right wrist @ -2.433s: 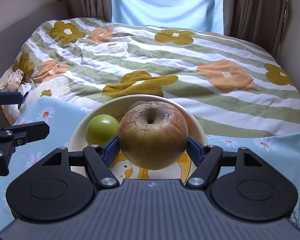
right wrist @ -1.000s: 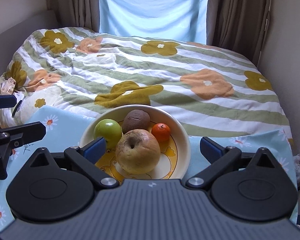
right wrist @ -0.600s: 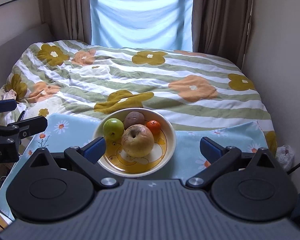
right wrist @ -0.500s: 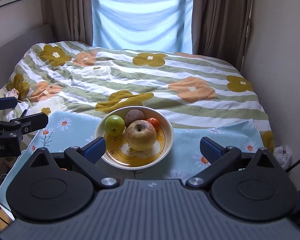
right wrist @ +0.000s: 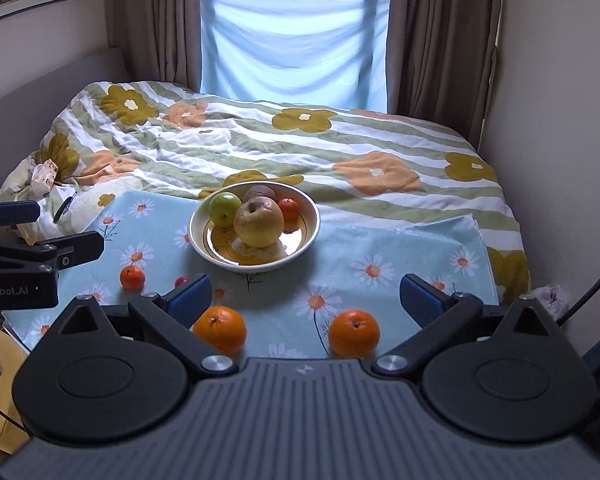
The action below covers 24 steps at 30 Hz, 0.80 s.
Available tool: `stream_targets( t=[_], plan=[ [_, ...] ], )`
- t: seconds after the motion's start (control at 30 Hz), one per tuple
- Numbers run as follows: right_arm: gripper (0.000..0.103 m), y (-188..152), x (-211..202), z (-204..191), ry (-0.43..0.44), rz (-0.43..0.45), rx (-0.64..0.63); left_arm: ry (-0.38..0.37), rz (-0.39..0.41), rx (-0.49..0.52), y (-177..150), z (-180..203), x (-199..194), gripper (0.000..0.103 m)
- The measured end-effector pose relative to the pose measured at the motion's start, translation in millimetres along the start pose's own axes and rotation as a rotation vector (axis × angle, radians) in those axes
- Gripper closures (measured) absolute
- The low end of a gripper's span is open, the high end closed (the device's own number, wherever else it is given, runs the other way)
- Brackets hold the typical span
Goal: Organize fruits
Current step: 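Withdraw both grippers from the bowl, then grasp a red cherry tomato with the left gripper while the right grasps a green apple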
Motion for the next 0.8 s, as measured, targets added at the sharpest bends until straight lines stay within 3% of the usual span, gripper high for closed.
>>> stream_targets(
  t=[0.47,0.67,0.8],
  plan=[
    [0.0,-74.1,9.0,73.3,-0.032,-0.081,0.024,-0.027,-0.119,0.012,-63.3,71.8,20.9,0.005],
    [0.0,-97.2,26.7,86.1,-0.008,-0.112,0.041,-0.042,-0.187,0.009,-85.4,88.4,51.8,0.012],
    [0.0,-108.6,42.4,84.4,-0.001,-0.139,0.029,-0.038,-0.228,0.0,-96.8,91.7,72.3,0.028]
  ],
)
Point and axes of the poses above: each gripper's, at about its wrist camera, not at the fingertips, and x roughly the way its jaws point, z to its right, y to its top, the point moved 1 cm from there along x, roughly the way its jaws point, and after that the axes turned 3 degrees about y, right-handed, at the moved point
